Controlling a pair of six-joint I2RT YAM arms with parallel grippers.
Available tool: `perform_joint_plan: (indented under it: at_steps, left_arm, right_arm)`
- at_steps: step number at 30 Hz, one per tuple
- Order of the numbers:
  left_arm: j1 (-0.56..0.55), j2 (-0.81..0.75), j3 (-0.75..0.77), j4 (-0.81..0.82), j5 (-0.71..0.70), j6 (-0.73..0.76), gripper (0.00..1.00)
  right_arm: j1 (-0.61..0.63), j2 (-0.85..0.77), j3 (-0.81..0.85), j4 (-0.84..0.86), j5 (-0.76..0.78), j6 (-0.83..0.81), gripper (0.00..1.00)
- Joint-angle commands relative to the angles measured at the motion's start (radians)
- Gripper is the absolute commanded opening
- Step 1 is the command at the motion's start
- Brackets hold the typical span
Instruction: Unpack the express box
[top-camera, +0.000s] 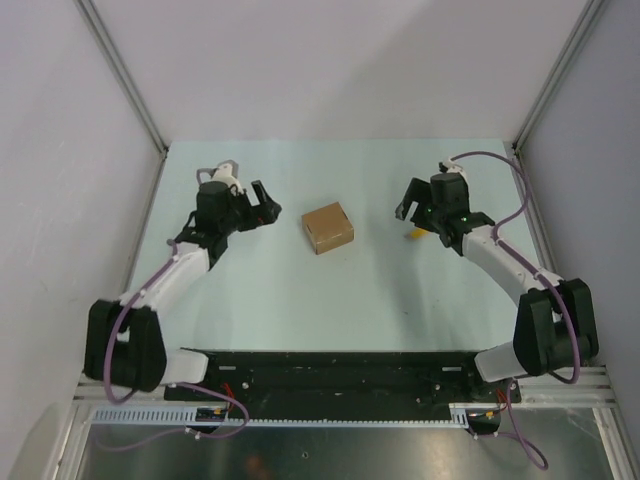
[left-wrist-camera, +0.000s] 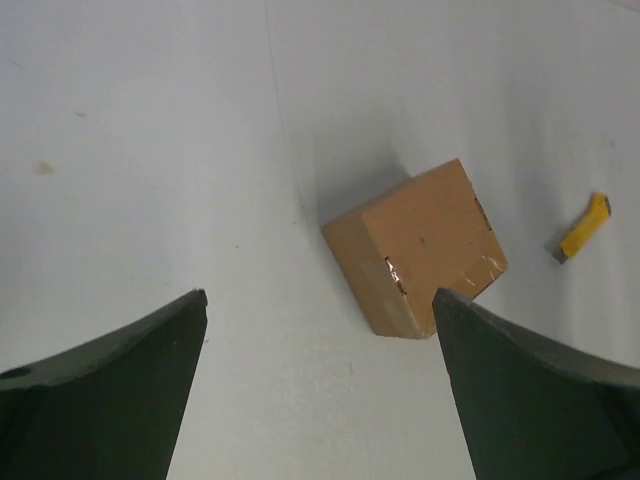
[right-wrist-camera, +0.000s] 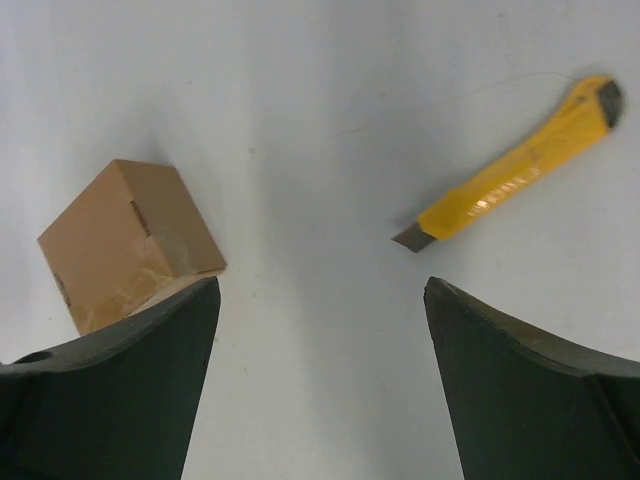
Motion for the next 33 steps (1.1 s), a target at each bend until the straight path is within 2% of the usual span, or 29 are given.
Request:
perform_joint_plan:
  at_steps: [1, 5, 13, 19, 22, 27, 29, 33]
  left_arm:
    - [-0.002, 0.136, 0.064, 0.006, 0.204, -0.146, 1.0]
    - [-0.016, 0.251, 0.118, 0.006, 0.266, -0.196, 1.0]
    - [-0.039, 0.416, 0.219, 0.092, 0.405, -0.214, 1.0]
    - [-0.045, 0.509, 0.282, 0.093, 0.438, -0.239, 1.0]
    - [-0.05, 0.542, 0.296, 0.093, 0.445, -0.239, 0.98]
    - [-0.058, 0.592, 0.325, 0.093, 0.471, -0.229, 0.95]
    - [-0.058, 0.606, 0.343, 0.093, 0.484, -0.229, 0.94]
    - [-0.058, 0.629, 0.371, 0.093, 0.525, -0.203, 0.93]
  right_arm:
    - [0.052, 0.047, 0.037, 0.195, -0.051, -0.006, 0.88]
    - [0.095, 0.13, 0.043, 0.31, -0.074, -0.01, 0.86]
    - [0.124, 0.327, 0.097, 0.477, -0.252, -0.01, 0.81]
    - [0.138, 0.439, 0.16, 0.56, -0.301, 0.002, 0.81]
    - [0.152, 0.48, 0.191, 0.556, -0.308, -0.001, 0.8]
    - [0.166, 0.509, 0.205, 0.547, -0.35, 0.002, 0.7]
    - [0.169, 0.503, 0.205, 0.516, -0.353, 0.005, 0.66]
    - [0.177, 0.453, 0.205, 0.348, -0.327, 0.011, 0.62]
